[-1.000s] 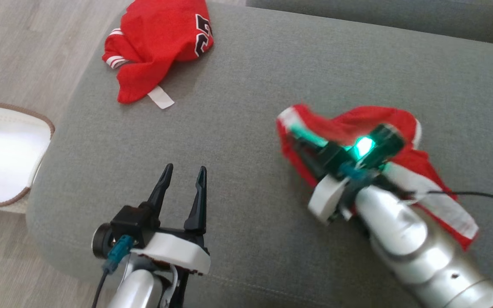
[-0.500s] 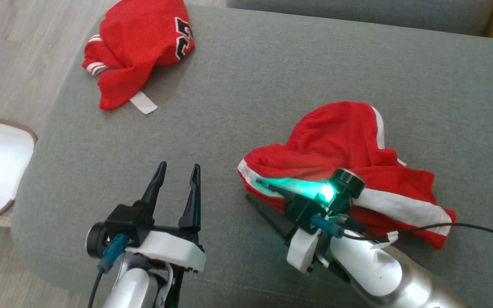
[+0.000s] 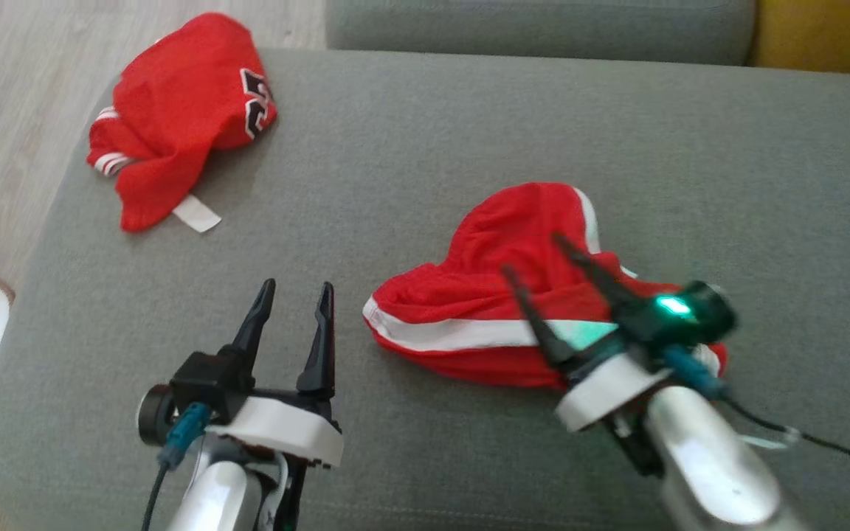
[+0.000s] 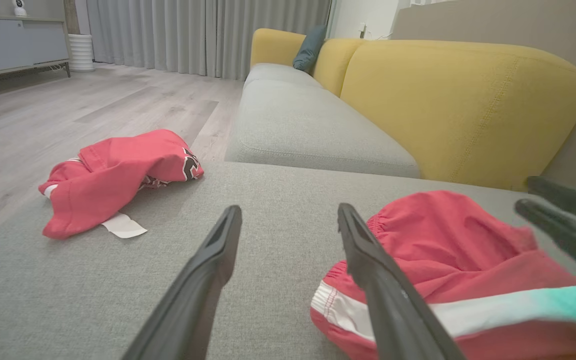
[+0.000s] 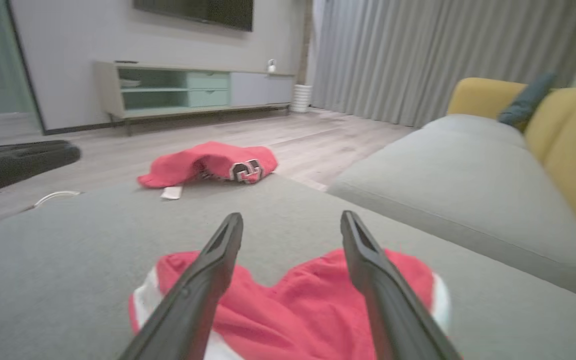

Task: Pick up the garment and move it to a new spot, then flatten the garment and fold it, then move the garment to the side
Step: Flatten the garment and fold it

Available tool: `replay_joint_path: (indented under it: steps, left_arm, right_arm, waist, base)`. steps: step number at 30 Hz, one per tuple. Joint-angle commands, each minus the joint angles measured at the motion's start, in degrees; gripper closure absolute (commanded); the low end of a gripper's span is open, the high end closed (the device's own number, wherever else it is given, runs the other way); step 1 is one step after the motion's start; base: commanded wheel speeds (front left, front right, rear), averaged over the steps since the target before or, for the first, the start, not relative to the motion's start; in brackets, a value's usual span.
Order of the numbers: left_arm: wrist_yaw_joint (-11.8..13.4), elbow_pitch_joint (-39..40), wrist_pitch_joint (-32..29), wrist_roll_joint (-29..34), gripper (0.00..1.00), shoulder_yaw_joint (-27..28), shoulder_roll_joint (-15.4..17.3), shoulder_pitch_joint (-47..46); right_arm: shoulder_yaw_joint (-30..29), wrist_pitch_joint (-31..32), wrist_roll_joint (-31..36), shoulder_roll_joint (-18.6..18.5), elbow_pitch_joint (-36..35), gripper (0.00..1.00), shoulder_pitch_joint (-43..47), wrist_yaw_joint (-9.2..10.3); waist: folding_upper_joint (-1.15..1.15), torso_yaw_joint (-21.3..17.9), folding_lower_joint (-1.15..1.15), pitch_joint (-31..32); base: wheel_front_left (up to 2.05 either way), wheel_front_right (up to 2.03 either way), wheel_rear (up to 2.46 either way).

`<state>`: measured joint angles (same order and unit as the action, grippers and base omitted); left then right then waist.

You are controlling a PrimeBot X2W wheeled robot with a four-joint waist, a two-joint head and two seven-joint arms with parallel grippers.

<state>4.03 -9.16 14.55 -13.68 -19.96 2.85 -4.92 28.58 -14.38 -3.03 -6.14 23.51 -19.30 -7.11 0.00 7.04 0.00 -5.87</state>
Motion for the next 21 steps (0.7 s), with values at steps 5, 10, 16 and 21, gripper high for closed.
replay_joint_path:
  steps: [5, 10, 16, 21]
  left_arm:
    - [-0.4, 1.1, 0.4, 0.8, 0.0, 3.1, 0.0, -0.8]
    - [-1.0, 0.8, 0.4, 1.3, 0.0, 4.0, 0.0, 0.3]
    - [-1.3, 1.4, 0.4, 1.5, 0.0, 5.1, 0.0, 2.1]
    - [-1.1, 2.2, 0.4, 1.2, 0.0, 5.4, 0.0, 3.5]
  right_arm:
    - [-12.8, -0.6, 2.7, 2.5, -7.9, 0.0, 7.0, -0.37]
    - [-20.9, -0.6, 2.7, 3.2, -12.7, 0.0, 12.6, -0.37]
    - [-24.5, -0.6, -0.6, 3.2, -15.6, 0.0, 17.0, -0.37]
    - [-26.8, -0.6, -3.1, 3.2, -16.4, 0.0, 19.1, -0.37]
  waist:
    - [0.0, -2.0, 0.0, 2.4]
    - [0.0, -2.6, 0.0, 3.7]
    - [0.0, -2.9, 0.0, 5.1]
    - [0.0, -3.1, 0.0, 5.8]
  base:
    - [0.0, 0.0, 0.0]
    - [0.0, 0.0, 0.0]
    - [0.0, 0.0, 0.0]
    - [0.0, 0.0, 0.0]
